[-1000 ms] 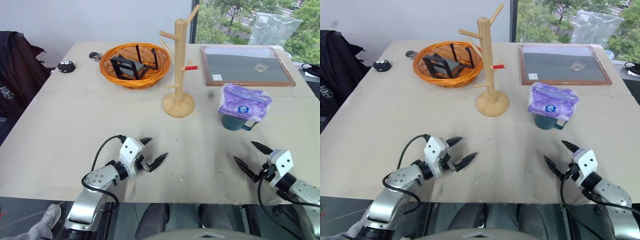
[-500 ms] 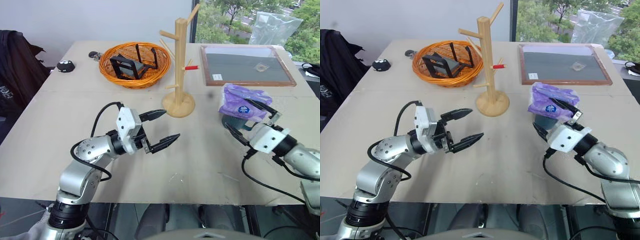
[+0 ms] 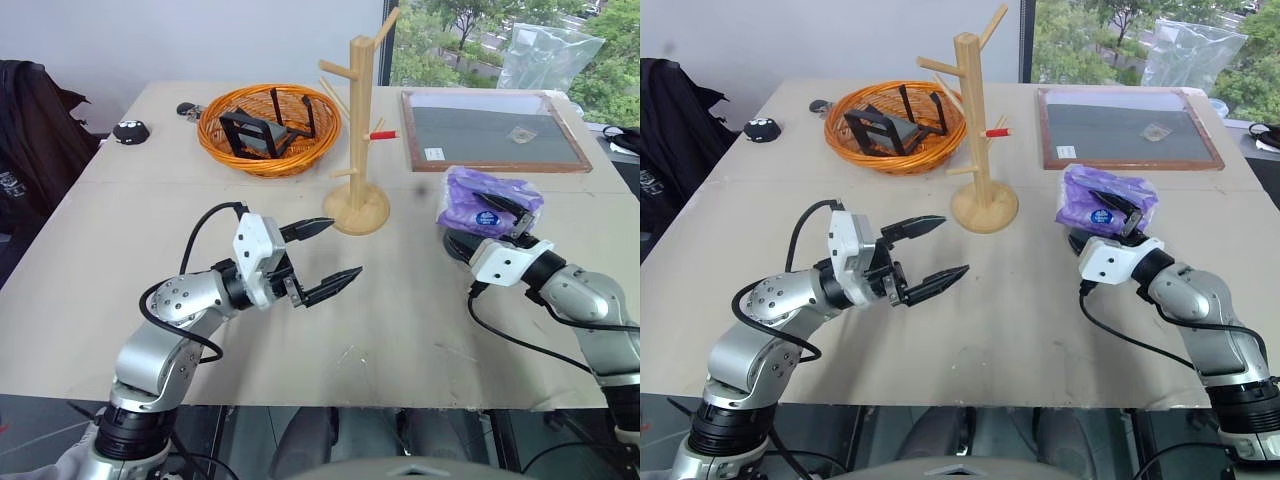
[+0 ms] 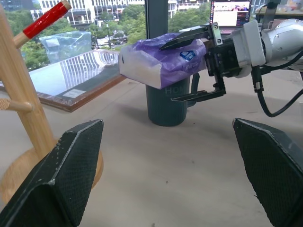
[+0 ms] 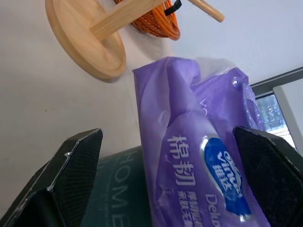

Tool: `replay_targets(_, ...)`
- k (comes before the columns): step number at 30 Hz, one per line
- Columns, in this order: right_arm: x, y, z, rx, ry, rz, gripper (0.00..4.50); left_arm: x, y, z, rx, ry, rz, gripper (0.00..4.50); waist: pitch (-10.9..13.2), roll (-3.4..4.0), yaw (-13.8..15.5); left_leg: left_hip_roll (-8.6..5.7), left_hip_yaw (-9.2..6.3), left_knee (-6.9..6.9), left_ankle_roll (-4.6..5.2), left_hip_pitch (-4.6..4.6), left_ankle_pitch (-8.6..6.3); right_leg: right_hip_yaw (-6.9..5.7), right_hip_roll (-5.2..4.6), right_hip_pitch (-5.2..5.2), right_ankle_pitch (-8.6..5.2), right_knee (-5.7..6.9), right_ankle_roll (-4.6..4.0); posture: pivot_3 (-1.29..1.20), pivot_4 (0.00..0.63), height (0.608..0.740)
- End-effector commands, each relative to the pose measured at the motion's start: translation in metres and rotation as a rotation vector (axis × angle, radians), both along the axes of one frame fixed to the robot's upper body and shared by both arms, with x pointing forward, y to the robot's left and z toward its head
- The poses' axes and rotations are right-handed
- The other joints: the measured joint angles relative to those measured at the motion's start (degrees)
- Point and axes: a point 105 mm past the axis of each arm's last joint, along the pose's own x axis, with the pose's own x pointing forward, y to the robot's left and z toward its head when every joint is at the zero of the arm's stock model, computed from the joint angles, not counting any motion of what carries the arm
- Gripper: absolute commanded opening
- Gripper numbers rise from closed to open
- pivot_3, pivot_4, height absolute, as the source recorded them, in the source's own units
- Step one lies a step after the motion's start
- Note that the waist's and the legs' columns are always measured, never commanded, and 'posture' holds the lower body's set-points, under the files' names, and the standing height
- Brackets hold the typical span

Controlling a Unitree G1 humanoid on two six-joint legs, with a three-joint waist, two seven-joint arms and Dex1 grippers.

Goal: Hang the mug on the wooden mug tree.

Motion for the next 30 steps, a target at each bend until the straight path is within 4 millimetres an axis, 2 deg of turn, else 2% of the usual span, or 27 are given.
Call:
replay_targets(1, 0.001, 0.002, 0.01, -0.007, -0.057, 0.01, 4.46, -0.008, -0.001, 0.016, -0.054, -0.044, -0.021, 4.5, 0.0, 0.0, -0.02, 0.0, 0.0, 0.0, 0.0, 0.0, 0.0, 0.0, 0.0, 0.0, 0.0, 0.0, 0.0, 0.0, 0.15, 0.74)
replay_targets(3, 0.002, 0.002, 0.01, -0.009, -0.059, 0.007, 4.46, -0.01, -0.001, 0.022, -0.122, -0.02, -0.039, 4.5, 0.0, 0.0, -0.02, 0.01, 0.0, 0.0, 0.0, 0.0, 0.0, 0.0, 0.0, 0.0, 0.0, 0.01, 0.0, 0.0, 0.15, 0.74)
replay_targets(6, 0.002, 0.0, 0.008, -0.014, -0.059, -0.002, 3.63, -0.016, -0.003, 0.024, -0.149, 0.014, -0.08, 4.5, 0.0, 0.0, -0.04, 0.02, 0.0, 0.01, 0.0, 0.0, 0.0, 0.0, 0.0, 0.0, 0.0, 0.01, 0.0, 0.0, 0.15, 0.74)
replay_targets(12, 0.002, -0.001, 0.01, -0.013, -0.081, -0.012, 0.65, -0.023, -0.004, 0.024, -0.152, 0.049, -0.128, 4.5, 0.0, 0.0, 0.0, 0.02, 0.0, 0.01, 0.0, 0.01, 0.0, 0.0, 0.0, 0.01, 0.0, 0.02, 0.0, 0.0, 0.15, 0.74)
replay_targets(14, 0.001, 0.0, 0.012, -0.005, -0.089, -0.007, 0.03, -0.022, -0.004, 0.024, -0.149, 0.049, -0.128, 4.5, 0.0, 0.0, -0.03, 0.01, 0.0, 0.02, 0.0, 0.03, 0.0, 0.0, 0.0, 0.04, 0.0, 0.02, 0.0, 0.0, 0.15, 0.74)
replay_targets(23, -0.004, -0.001, 0.02, 0.009, -0.145, -0.008, 0.03, -0.023, -0.006, 0.022, -0.141, 0.052, -0.14, 4.5, 0.0, 0.0, -0.04, 0.01, 0.0, 0.01, 0.0, 0.02, 0.0, 0.01, 0.0, 0.02, 0.0, 0.01, -0.01, 0.0, 0.15, 0.74)
replay_targets(30, -0.017, -0.016, 0.06, 0.007, -0.304, -0.061, 0.03, -0.022, -0.015, 0.023, -0.144, 0.056, -0.192, 4.5, 0.01, 0.02, 0.1, 0.0, 0.0, 0.01, 0.0, -0.02, 0.0, 0.0, 0.0, 0.01, 0.0, 0.0, 0.0, 0.0, 0.15, 0.74)
